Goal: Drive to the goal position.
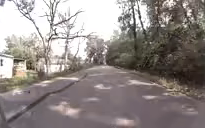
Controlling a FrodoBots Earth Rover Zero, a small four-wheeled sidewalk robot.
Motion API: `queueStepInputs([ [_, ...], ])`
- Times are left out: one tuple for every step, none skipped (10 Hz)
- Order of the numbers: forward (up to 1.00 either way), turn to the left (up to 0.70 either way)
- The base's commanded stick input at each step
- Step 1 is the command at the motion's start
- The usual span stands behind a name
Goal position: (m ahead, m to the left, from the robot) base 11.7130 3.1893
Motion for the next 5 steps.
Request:
queueStepInputs([
  [0.70,0.00],
  [0.70,0.00],
  [0.70,0.00],
  [0.70,0.00],
  [0.70,0.00],
])
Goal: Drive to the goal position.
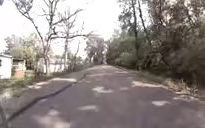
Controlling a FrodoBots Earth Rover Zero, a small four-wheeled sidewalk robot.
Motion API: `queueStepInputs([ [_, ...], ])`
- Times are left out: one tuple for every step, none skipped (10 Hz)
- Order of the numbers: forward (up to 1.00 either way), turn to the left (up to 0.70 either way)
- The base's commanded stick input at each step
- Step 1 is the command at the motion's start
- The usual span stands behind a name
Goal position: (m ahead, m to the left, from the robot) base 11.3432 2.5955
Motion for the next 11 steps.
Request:
queueStepInputs([
  [0.70,0.00],
  [0.70,0.00],
  [0.70,0.00],
  [0.70,0.00],
  [0.70,0.00],
  [0.70,0.00],
  [0.70,0.00],
  [0.70,0.00],
  [0.70,0.00],
  [0.70,0.00],
  [0.70,0.00],
])
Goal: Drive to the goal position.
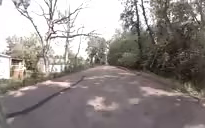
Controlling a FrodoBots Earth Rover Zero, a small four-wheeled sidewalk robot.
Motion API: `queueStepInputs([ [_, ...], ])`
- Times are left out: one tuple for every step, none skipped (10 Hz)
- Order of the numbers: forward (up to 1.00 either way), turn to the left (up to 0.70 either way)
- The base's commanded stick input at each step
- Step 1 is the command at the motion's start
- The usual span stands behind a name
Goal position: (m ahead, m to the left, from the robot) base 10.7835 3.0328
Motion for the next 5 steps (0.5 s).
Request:
queueStepInputs([
  [0.70,0.00],
  [0.70,0.00],
  [0.70,0.00],
  [0.70,0.00],
  [0.70,0.00],
])
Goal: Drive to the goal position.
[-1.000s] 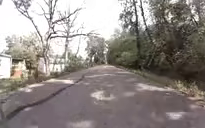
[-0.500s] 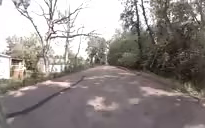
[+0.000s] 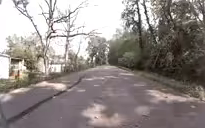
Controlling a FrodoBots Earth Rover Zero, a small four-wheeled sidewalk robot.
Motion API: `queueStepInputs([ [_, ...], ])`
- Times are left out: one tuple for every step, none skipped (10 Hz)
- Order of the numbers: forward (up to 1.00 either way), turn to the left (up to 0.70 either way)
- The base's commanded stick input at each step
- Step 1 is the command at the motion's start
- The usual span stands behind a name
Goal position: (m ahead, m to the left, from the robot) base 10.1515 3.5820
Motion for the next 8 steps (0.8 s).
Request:
queueStepInputs([
  [0.70,0.00],
  [0.70,0.00],
  [0.70,0.00],
  [0.70,0.00],
  [0.70,0.00],
  [0.70,0.00],
  [0.70,0.00],
  [0.70,0.00],
])
